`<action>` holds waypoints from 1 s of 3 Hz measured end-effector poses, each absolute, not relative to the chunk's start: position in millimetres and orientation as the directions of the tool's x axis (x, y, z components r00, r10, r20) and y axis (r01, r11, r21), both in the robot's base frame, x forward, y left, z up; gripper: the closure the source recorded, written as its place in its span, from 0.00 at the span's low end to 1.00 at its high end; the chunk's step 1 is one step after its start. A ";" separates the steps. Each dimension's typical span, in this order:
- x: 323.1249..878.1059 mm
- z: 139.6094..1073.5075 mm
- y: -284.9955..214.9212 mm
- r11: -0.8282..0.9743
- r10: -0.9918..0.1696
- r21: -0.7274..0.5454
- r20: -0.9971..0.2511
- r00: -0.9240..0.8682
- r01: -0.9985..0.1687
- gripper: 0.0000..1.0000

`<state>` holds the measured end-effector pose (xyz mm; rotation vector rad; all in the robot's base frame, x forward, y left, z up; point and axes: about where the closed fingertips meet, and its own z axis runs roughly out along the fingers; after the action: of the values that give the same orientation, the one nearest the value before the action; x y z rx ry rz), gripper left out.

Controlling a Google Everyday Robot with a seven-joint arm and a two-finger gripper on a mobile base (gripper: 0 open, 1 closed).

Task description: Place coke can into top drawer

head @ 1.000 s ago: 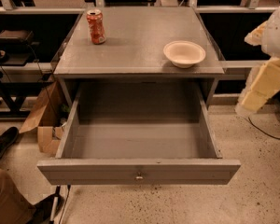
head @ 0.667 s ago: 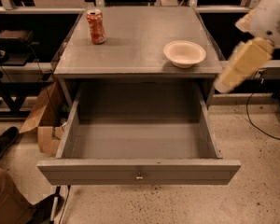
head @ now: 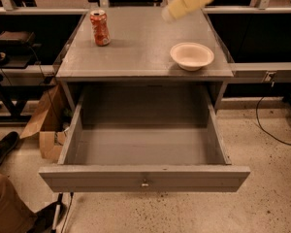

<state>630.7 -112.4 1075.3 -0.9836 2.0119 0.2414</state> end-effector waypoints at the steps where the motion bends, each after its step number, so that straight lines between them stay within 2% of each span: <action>1: 638.8 1084.0 -99.4 0.717 -0.474 -0.115 -0.803 -0.360 -0.687 0.00; 3: 651.1 1077.0 -86.9 0.755 -0.426 -0.087 -0.818 -0.385 -0.650 0.00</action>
Offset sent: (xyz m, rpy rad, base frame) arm 0.0098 0.0142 0.0107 0.0769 0.0096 -0.0464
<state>651.1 -86.9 1077.0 -0.8096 2.0367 0.3102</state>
